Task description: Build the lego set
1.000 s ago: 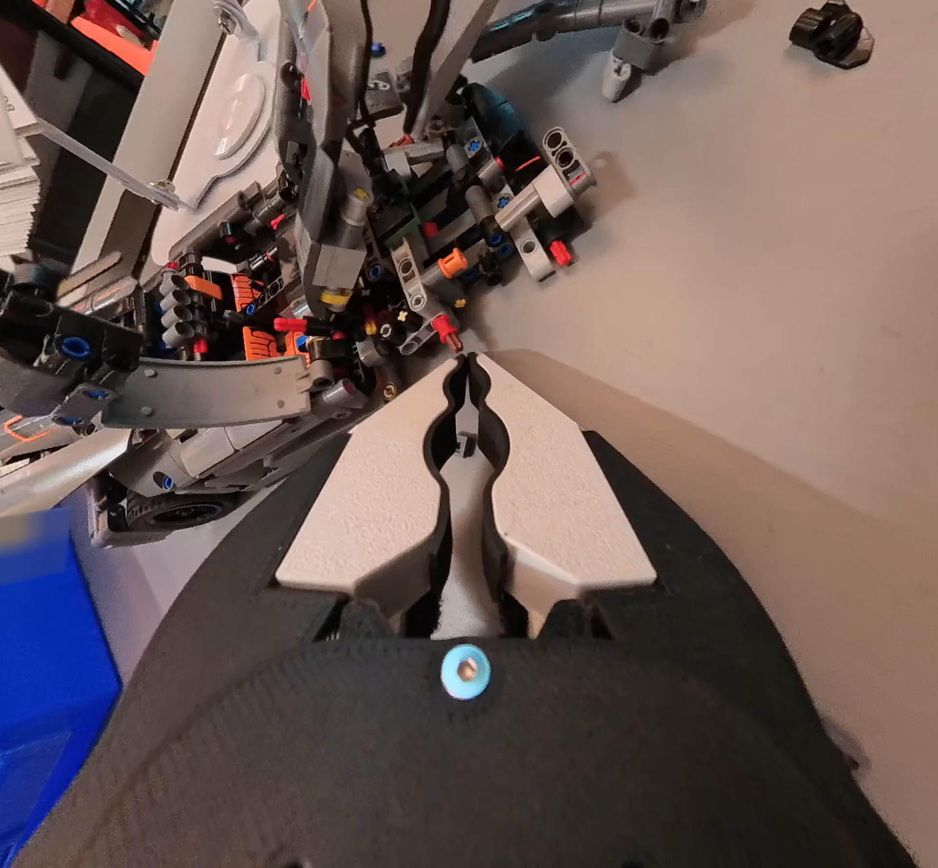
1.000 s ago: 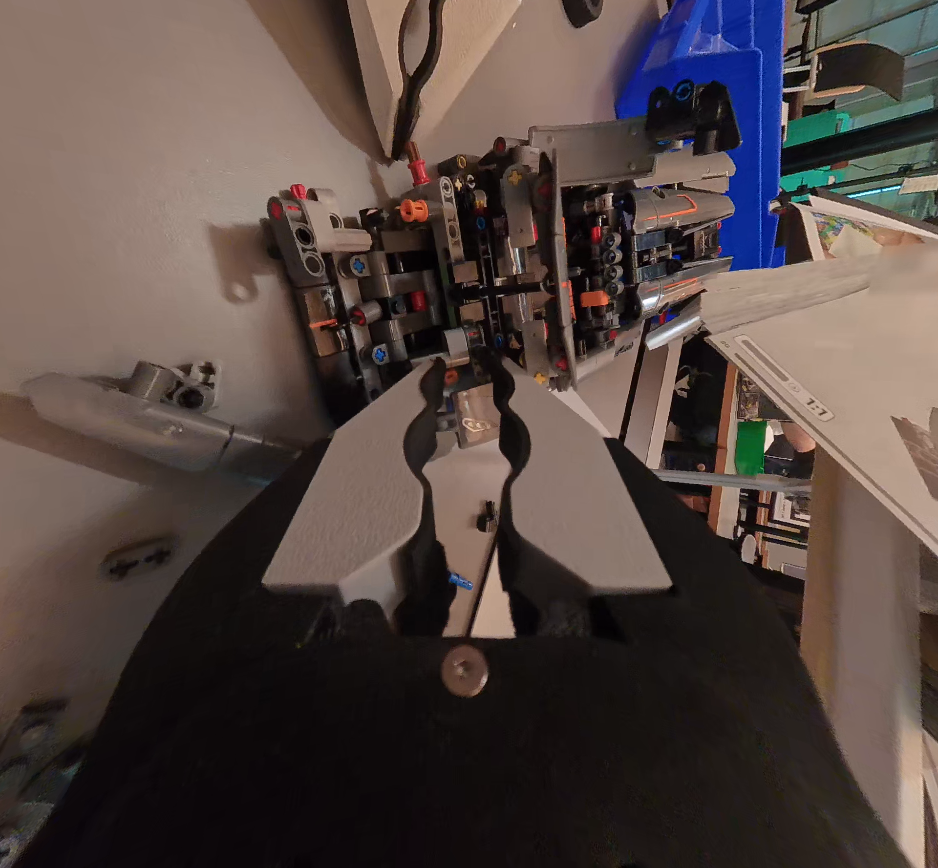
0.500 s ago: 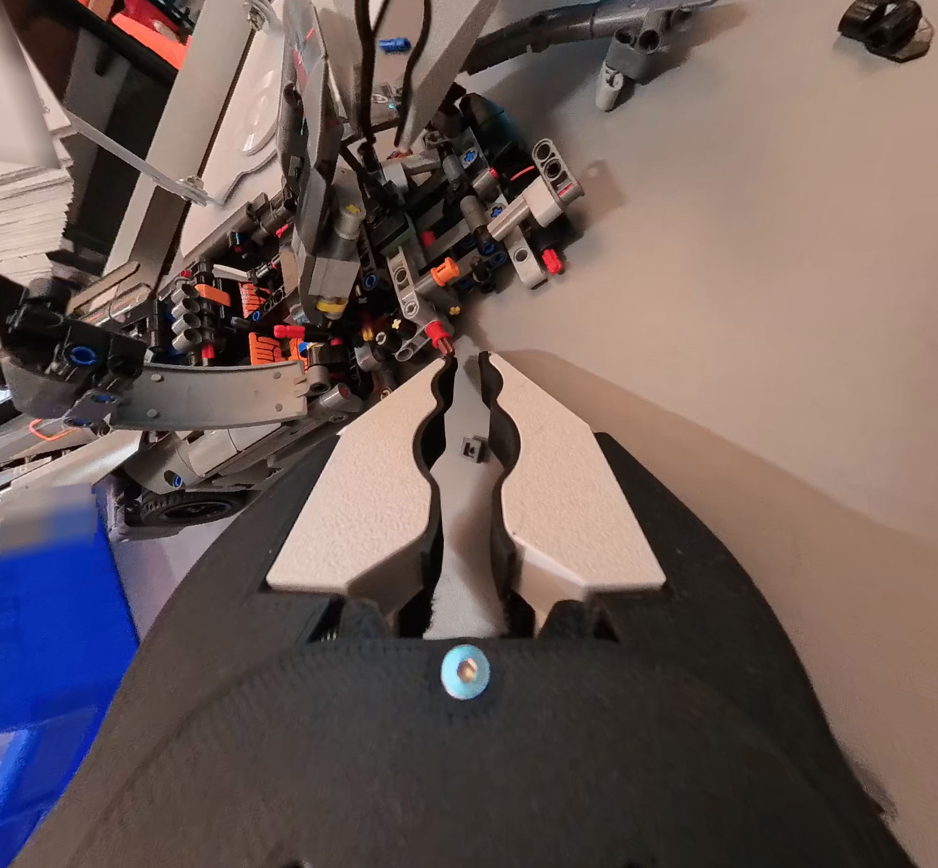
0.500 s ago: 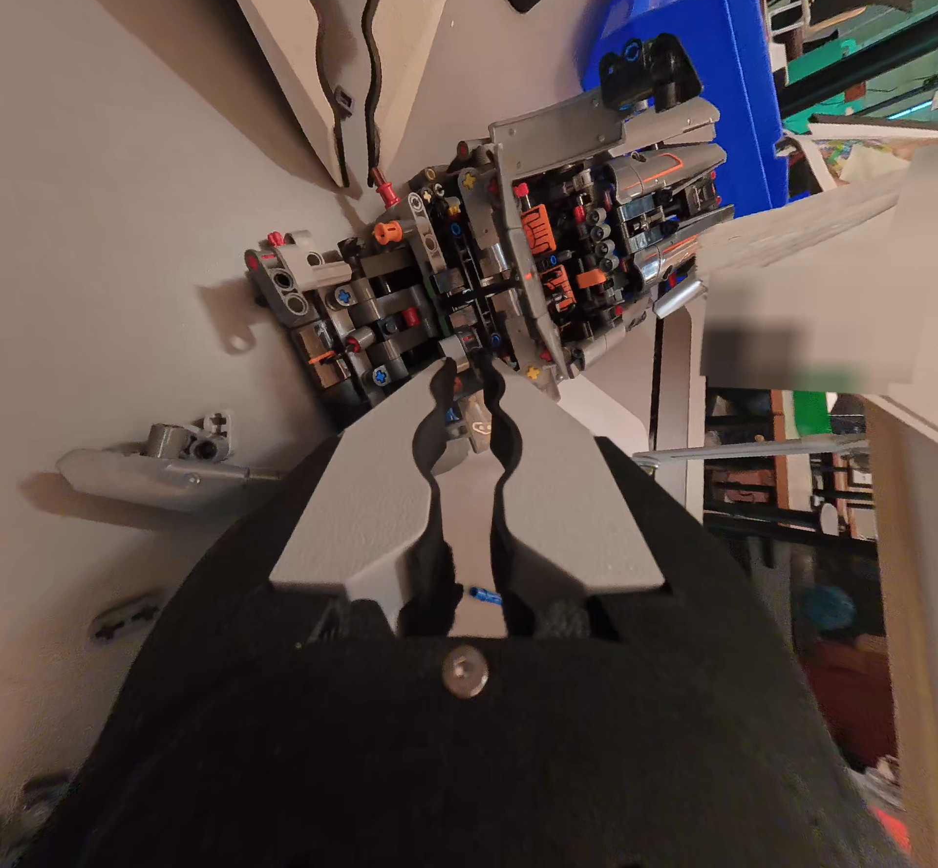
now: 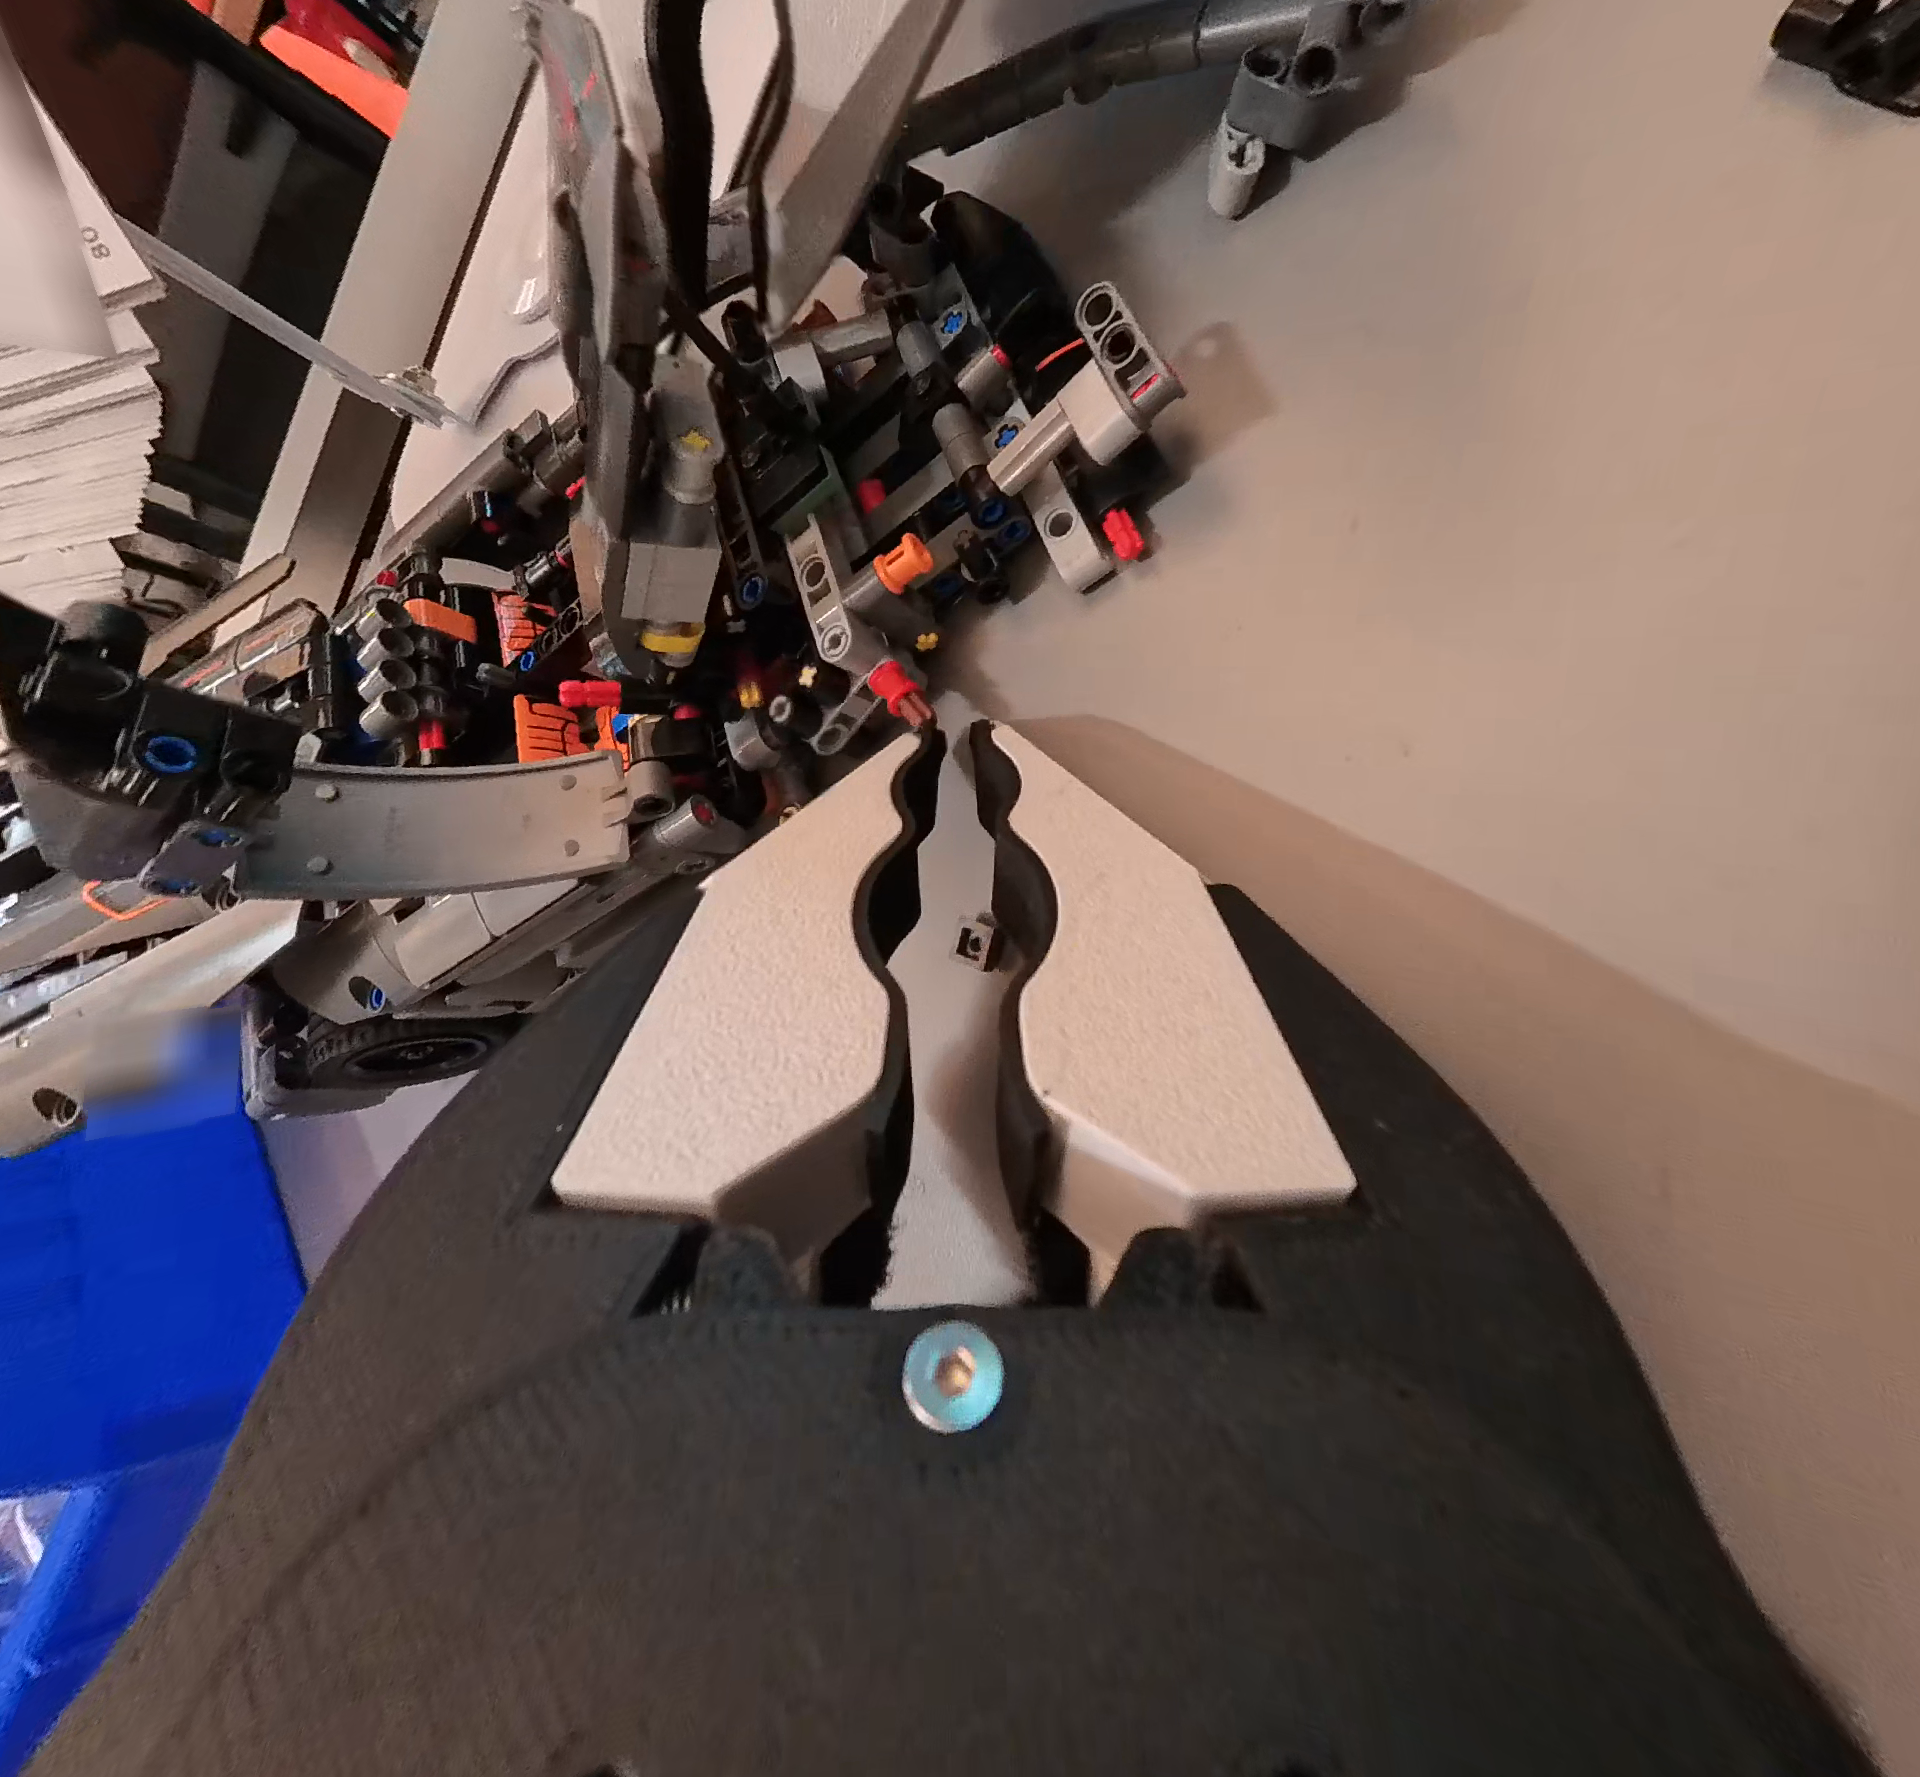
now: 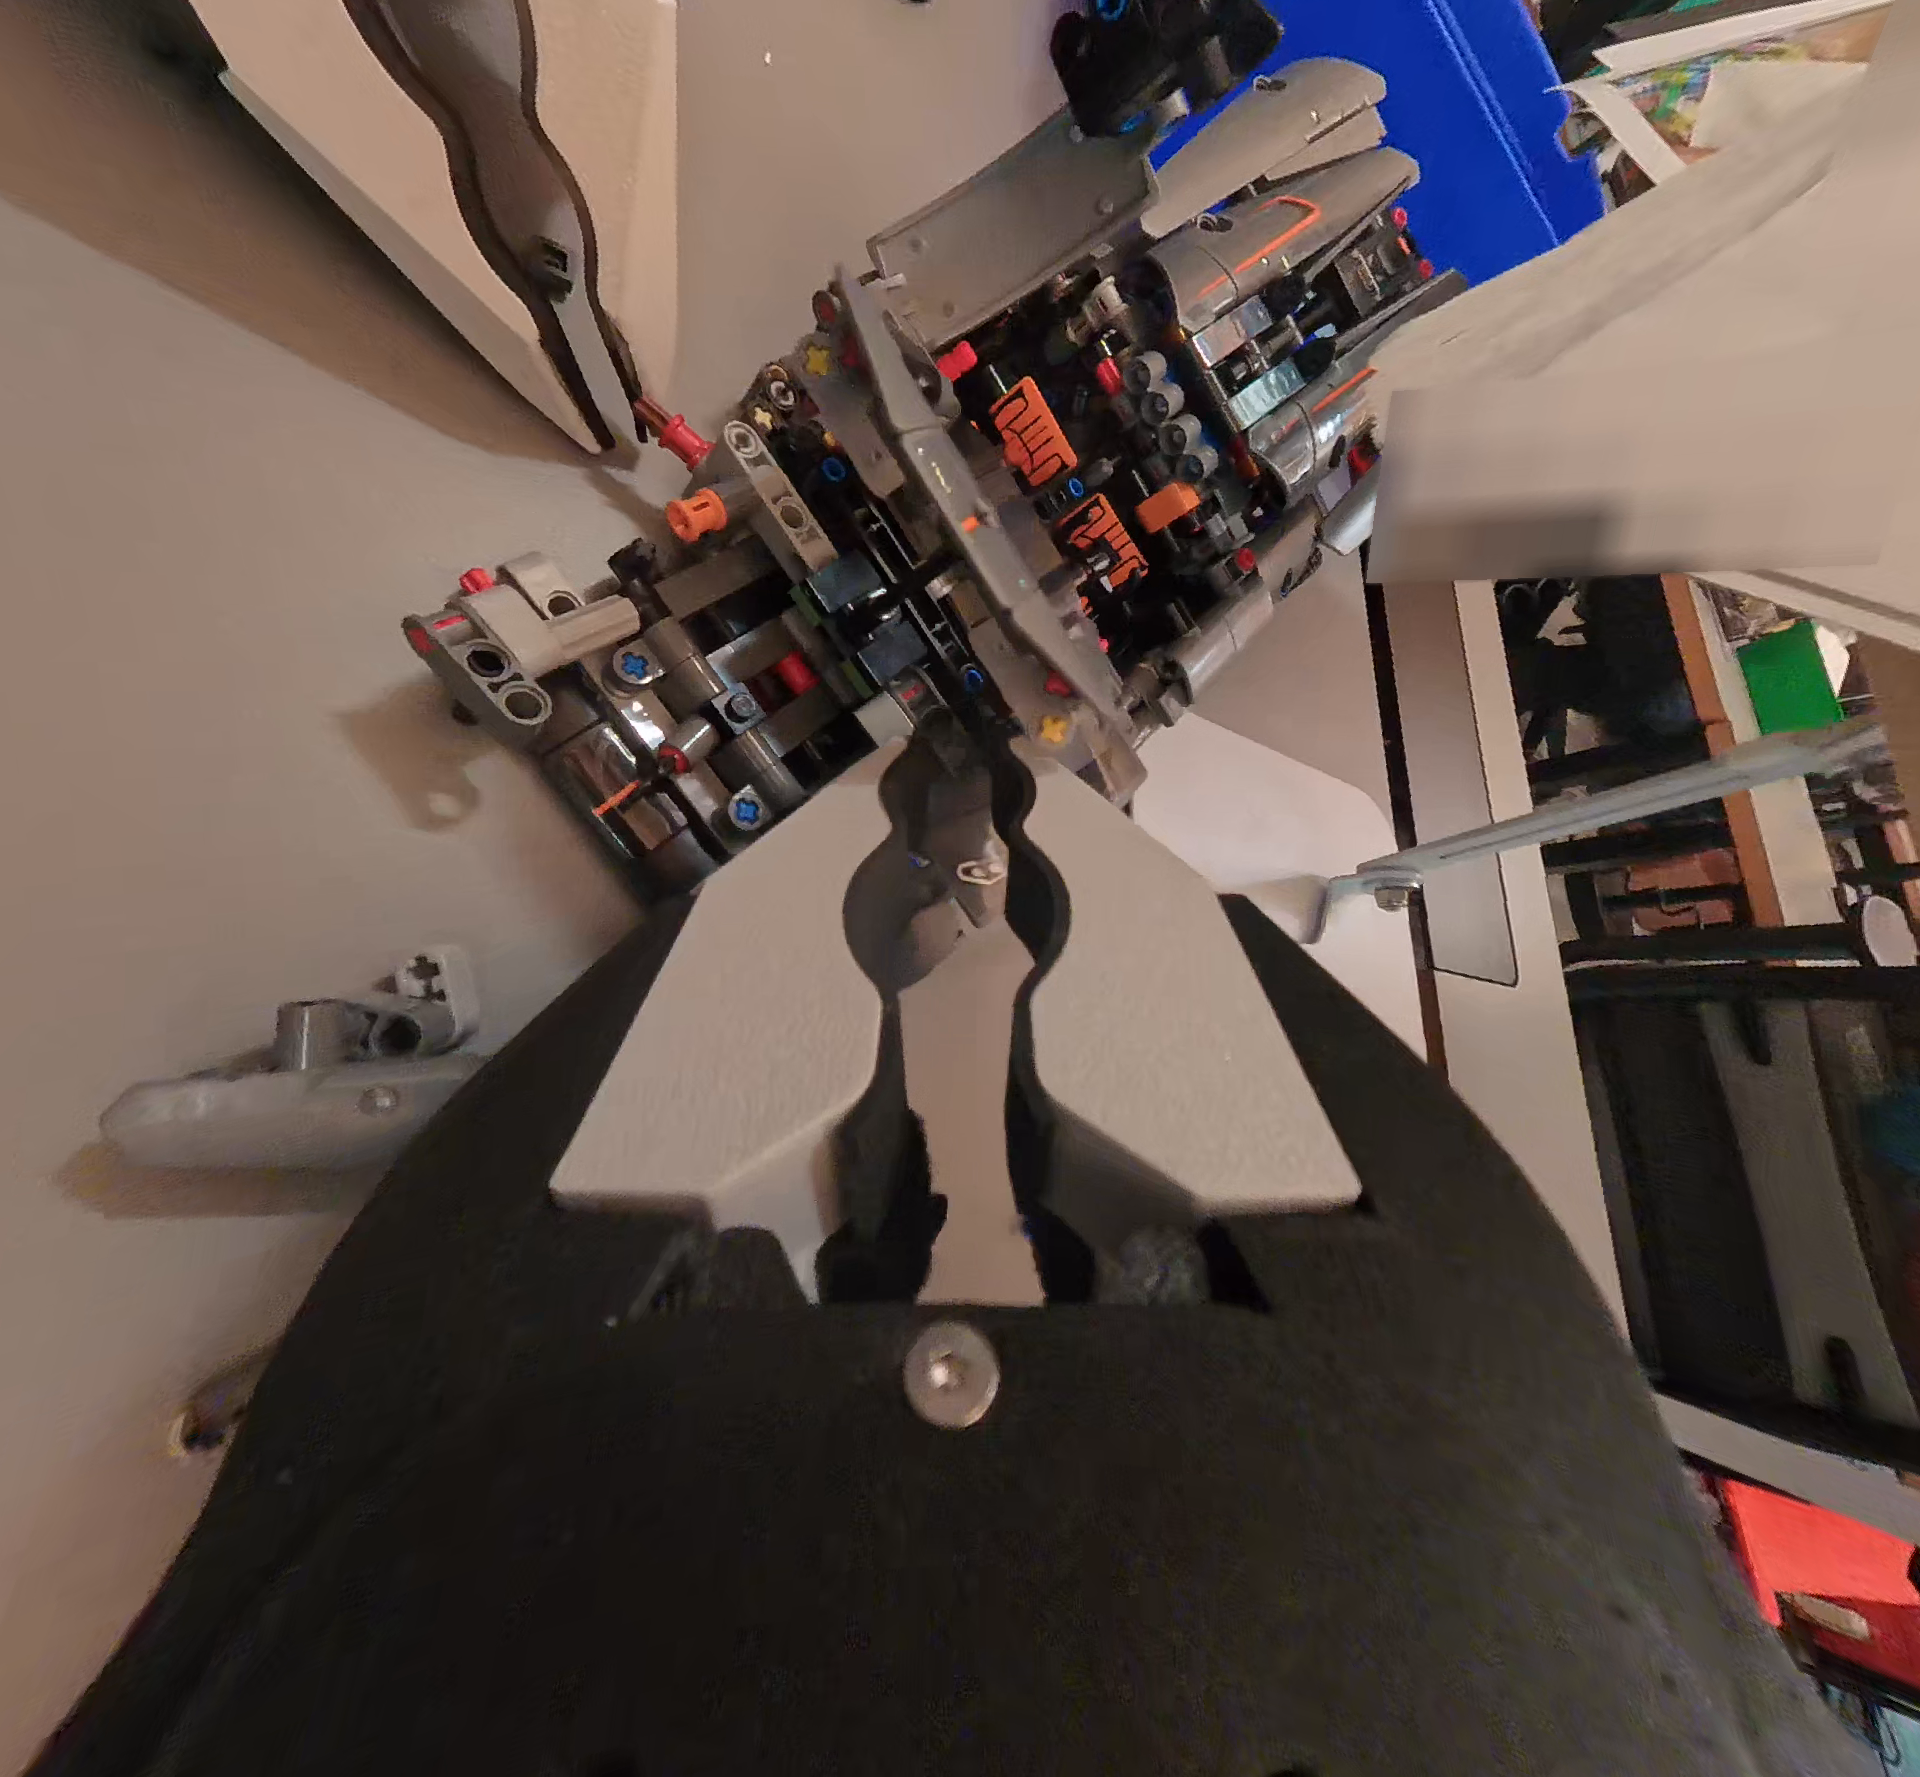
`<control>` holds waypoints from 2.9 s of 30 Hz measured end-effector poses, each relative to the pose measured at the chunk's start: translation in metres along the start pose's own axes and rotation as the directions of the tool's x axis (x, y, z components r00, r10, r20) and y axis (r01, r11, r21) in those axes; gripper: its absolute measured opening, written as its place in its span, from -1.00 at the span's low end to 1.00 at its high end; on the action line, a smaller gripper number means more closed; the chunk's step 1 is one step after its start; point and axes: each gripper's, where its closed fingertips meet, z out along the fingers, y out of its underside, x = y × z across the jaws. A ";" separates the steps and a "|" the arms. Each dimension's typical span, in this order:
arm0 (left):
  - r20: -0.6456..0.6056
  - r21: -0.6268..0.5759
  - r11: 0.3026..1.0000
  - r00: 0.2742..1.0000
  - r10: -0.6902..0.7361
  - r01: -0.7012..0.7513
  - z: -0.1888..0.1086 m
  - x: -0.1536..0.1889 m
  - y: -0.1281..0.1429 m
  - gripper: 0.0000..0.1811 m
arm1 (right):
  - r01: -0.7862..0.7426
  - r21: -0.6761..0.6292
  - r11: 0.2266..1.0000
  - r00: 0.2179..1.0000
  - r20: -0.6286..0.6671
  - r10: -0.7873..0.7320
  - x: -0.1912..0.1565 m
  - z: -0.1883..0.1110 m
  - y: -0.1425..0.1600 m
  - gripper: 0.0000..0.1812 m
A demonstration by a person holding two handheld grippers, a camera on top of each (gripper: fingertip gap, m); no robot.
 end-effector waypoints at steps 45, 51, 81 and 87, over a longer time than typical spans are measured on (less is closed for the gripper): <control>-0.005 0.005 1.000 1.000 -0.008 0.008 0.002 0.000 -0.001 -1.00 | 0.016 -0.051 0.999 0.710 0.704 0.024 -0.080 -0.065 -0.003 -1.00; -0.009 0.006 1.000 1.000 -0.006 0.006 0.002 0.001 -0.001 -1.00 | -0.058 -0.009 0.998 0.768 0.638 0.050 -0.052 -0.069 -0.013 -0.94; 0.160 0.154 0.984 0.985 0.065 -0.090 -0.054 -0.025 -0.034 -0.96 | -0.143 0.139 0.980 0.842 0.537 0.046 -0.003 -0.098 -0.046 -0.97; 0.397 0.250 0.968 0.912 -0.099 -0.003 -0.110 -0.094 -0.060 -0.76 | -0.148 0.142 0.979 0.938 0.333 0.094 0.036 -0.086 -0.036 -0.83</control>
